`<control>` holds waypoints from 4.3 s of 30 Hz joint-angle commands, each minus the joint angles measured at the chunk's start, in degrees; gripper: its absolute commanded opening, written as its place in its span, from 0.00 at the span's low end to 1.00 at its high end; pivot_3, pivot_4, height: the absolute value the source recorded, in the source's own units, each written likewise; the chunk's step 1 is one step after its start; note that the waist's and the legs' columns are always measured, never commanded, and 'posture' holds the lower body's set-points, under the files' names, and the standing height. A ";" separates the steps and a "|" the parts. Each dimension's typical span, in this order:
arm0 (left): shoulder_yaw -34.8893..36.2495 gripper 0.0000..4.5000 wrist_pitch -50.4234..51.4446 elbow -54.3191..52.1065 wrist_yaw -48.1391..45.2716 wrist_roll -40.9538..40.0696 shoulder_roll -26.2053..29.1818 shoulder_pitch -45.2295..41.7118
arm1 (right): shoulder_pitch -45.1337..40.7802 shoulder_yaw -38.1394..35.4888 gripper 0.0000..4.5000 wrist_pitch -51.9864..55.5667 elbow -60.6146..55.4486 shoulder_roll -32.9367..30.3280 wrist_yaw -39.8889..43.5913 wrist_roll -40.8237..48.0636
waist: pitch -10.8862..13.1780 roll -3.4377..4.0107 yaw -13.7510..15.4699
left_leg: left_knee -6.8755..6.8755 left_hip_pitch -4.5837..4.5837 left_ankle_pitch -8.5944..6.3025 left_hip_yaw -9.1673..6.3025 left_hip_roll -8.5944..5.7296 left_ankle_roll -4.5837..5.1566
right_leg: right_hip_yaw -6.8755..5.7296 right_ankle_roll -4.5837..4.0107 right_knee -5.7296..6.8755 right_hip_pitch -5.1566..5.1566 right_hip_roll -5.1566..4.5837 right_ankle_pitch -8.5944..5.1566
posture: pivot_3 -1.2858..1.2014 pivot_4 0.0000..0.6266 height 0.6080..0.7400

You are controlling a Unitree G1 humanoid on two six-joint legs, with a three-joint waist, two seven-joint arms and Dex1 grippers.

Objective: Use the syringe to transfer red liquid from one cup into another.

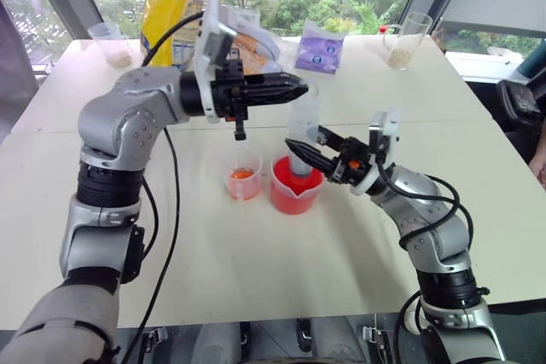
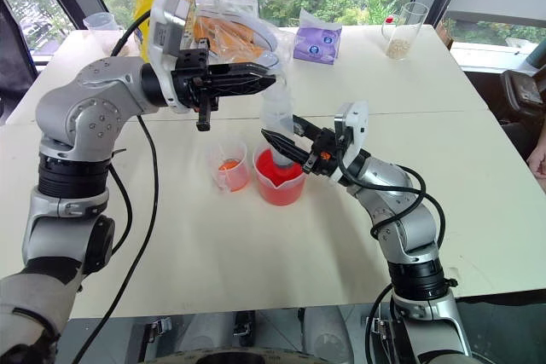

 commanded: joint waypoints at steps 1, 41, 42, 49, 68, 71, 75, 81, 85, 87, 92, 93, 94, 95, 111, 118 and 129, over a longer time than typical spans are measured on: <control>3.97 0.02 -2.94 -0.63 1.71 -0.16 0.27 -3.63 | 0.17 1.85 0.31 0.61 -0.96 -0.83 2.21 0.17 | 0.00 0.00 0.00 | 0.00 0.00 0.00 0.00 0.00 0.00 | 0.00 0.00 0.00 0.00 0.00 0.00 | 0.52 0.24 1.00; 22.78 0.81 12.29 -10.20 9.38 -21.47 16.61 2.18 | -26.71 0.08 0.31 7.86 10.45 7.64 1.77 10.36 | 0.02 -0.02 -0.35 | -0.01 0.02 0.02 -0.12 0.03 -0.03 | -0.09 -0.01 0.07 0.02 0.00 0.01 | 0.52 0.24 1.00; 23.20 0.81 12.57 -10.47 10.01 -22.13 16.91 2.25 | -26.38 1.01 0.31 6.76 11.68 8.36 2.75 9.36 | 0.02 -0.02 -0.34 | -0.01 0.02 0.02 -0.12 0.03 -0.03 | -0.09 -0.01 0.07 0.02 0.00 0.01 | 0.52 0.24 1.00; 22.18 0.81 12.93 -14.19 12.01 -23.13 18.96 5.35 | -23.32 5.18 0.31 -0.62 19.04 11.97 6.37 2.57 | 0.01 -0.03 -0.22 | -0.01 0.00 0.02 -0.12 -0.01 -0.04 | -0.09 -0.01 0.07 0.02 -0.05 0.01 | 0.52 0.24 1.00; 15.22 0.81 5.76 -11.54 10.47 -14.23 16.95 9.41 | -20.84 6.56 0.31 -2.04 17.88 13.67 7.17 -0.99 | 0.02 -0.02 -0.28 | -0.01 0.02 0.04 -0.10 0.01 -0.09 | -0.09 -0.02 0.08 0.01 -0.02 0.01 | 0.52 0.24 1.00; 15.13 0.81 5.59 -11.25 10.76 -14.03 16.07 9.37 | -20.74 6.72 0.31 -2.03 17.61 13.57 7.20 -1.15 | 0.02 -0.02 -0.29 | -0.01 0.01 0.04 -0.10 0.01 -0.09 | -0.09 -0.02 0.07 0.01 -0.02 0.01 | 0.52 0.24 1.00; 14.91 0.50 5.44 -11.00 10.97 -13.73 15.11 9.40 | -20.47 7.01 0.31 -2.02 17.20 13.45 7.31 -1.41 | 0.02 -0.02 -0.29 | -0.02 0.01 0.04 -0.10 0.01 -0.09 | -0.09 -0.02 0.07 0.00 -0.02 0.01 | 0.52 0.24 1.00; 14.51 0.00 5.70 -11.28 10.83 -13.56 14.26 9.61 | -20.46 6.97 0.31 -1.87 16.86 13.44 7.56 -1.82 | 0.02 -0.02 -0.30 | -0.02 0.01 0.04 -0.10 0.01 -0.09 | -0.09 -0.02 0.07 0.00 -0.02 0.01 | 0.52 0.24 1.00; 13.09 0.00 5.55 -11.93 9.45 -12.10 15.17 10.44 | -20.95 6.84 0.31 -1.84 16.83 13.28 7.67 -1.88 | 0.02 -0.02 -0.30 | -0.02 0.01 0.04 -0.10 0.01 -0.09 | -0.09 -0.02 0.07 0.00 -0.03 0.01 | 0.52 0.24 1.00; 12.73 0.00 5.64 -12.25 8.89 -11.92 15.41 10.77 | -21.36 6.59 0.31 -1.81 16.75 13.28 7.52 -1.83 | 0.02 -0.02 -0.30 | -0.02 0.01 0.04 -0.10 0.01 -0.09 | -0.09 -0.02 0.07 0.00 -0.02 0.01 | 0.52 0.24 1.00; 11.24 0.00 4.86 -13.37 7.51 -10.29 16.07 12.49 | -22.82 5.50 0.31 -1.28 16.34 13.48 6.79 -1.32 | 0.02 -0.02 -0.31 | -0.02 0.01 0.04 -0.10 0.01 -0.09 | -0.09 -0.02 0.07 0.00 -0.03 0.01 | 0.52 0.24 1.00; 11.08 0.00 4.65 -13.46 7.49 -10.13 16.03 12.72 | -23.13 5.29 0.31 -1.14 16.26 13.50 6.66 -1.23 | 0.02 -0.02 -0.30 | -0.02 0.01 0.04 -0.10 0.01 -0.09 | -0.09 -0.02 0.07 0.00 -0.03 0.01 | 0.52 0.24 1.00; 10.94 0.00 4.47 -13.56 7.47 -9.99 15.98 12.93 | -23.51 5.02 0.31 -1.01 16.19 13.51 6.52 -1.12 | 0.02 -0.02 -0.30 | -0.02 0.01 0.04 -0.10 0.01 -0.09 | -0.09 -0.02 0.07 0.00 -0.03 0.01 | 0.52 0.24 1.00; 10.84 0.00 4.33 -13.64 7.46 -9.90 15.92 13.11 | -23.86 4.79 0.31 -0.92 16.13 13.51 6.40 -1.03 | 0.02 -0.02 -0.26 | -0.02 0.01 0.04 -0.10 0.01 -0.09 | -0.09 -0.02 0.07 0.00 -0.03 0.01 | 0.52 0.24 1.00; 8.37 0.00 2.26 -16.11 8.22 -8.20 15.42 18.07 | -29.60 1.50 0.31 0.21 17.22 13.05 5.17 0.61 | 0.02 -0.02 -0.28 | -0.03 0.01 0.04 -0.10 0.02 -0.08 | -0.09 -0.02 0.06 0.00 -0.05 0.01 | 0.52 0.24 1.00; 8.80 0.00 2.91 -15.89 9.58 -8.54 15.59 17.43 | -29.13 1.77 0.31 0.64 17.45 13.08 5.37 0.48 | 0.02 -0.02 -0.30 | -0.03 0.01 0.04 -0.10 0.02 -0.08 | -0.09 -0.02 0.06 0.00 -0.05 0.01 | 0.52 0.24 1.00; 12.43 0.98 4.67 -12.90 13.86 -9.26 14.03 13.49 | -24.82 3.98 0.31 2.48 15.55 14.21 5.57 -0.15 | 0.03 -0.02 -0.46 | -0.04 0.00 0.04 -0.11 0.03 -0.08 | -0.10 -0.02 0.07 -0.02 -0.02 0.01 | 0.52 0.24 1.00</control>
